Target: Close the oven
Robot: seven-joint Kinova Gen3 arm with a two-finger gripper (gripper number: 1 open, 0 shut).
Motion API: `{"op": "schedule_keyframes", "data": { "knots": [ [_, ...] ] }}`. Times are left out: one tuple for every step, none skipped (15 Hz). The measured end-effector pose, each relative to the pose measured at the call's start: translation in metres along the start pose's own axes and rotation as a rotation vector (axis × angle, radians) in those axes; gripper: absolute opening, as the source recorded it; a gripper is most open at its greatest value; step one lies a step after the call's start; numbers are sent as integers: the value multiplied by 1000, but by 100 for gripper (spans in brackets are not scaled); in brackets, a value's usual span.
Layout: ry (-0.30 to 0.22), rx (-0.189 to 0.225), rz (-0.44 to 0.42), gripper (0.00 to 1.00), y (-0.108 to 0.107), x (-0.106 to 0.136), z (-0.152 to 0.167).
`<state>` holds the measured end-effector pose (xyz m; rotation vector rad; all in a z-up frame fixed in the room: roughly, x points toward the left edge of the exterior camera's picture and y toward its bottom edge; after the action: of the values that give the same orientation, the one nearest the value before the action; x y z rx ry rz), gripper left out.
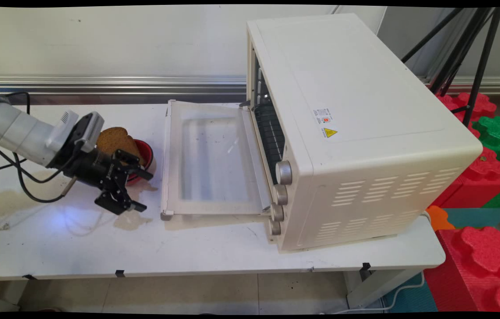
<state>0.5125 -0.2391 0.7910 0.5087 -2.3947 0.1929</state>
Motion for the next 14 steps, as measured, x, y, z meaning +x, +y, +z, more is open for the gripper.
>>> {"op": "schedule_keyframes", "data": {
  "knots": [
    [-3, -6, 1, 100, 2, -1, 3],
    [-7, -12, 2, 100, 3, -2, 5],
    [-10, -16, 3, 0, 4, -3, 7],
    [-13, -20, 3, 0, 5, -4, 9],
    [-15, -23, 3, 0, 6, -5, 11],
    [-17, -24, 1, 0, 6, -5, 12],
    [-17, -24, 0, 0, 7, -6, 13],
    [-18, -25, -3, 0, 7, -6, 15],
    [-18, -25, -4, 0, 7, -6, 16],
    [-18, -26, -7, 0, 8, -6, 17],
    [-18, -25, -9, 0, 8, -6, 18],
    [-18, -23, -11, 0, 8, -6, 19],
    [-18, -21, -13, 0, 7, -6, 20],
    [-18, -18, -15, 0, 7, -7, 22]
  ]
}}
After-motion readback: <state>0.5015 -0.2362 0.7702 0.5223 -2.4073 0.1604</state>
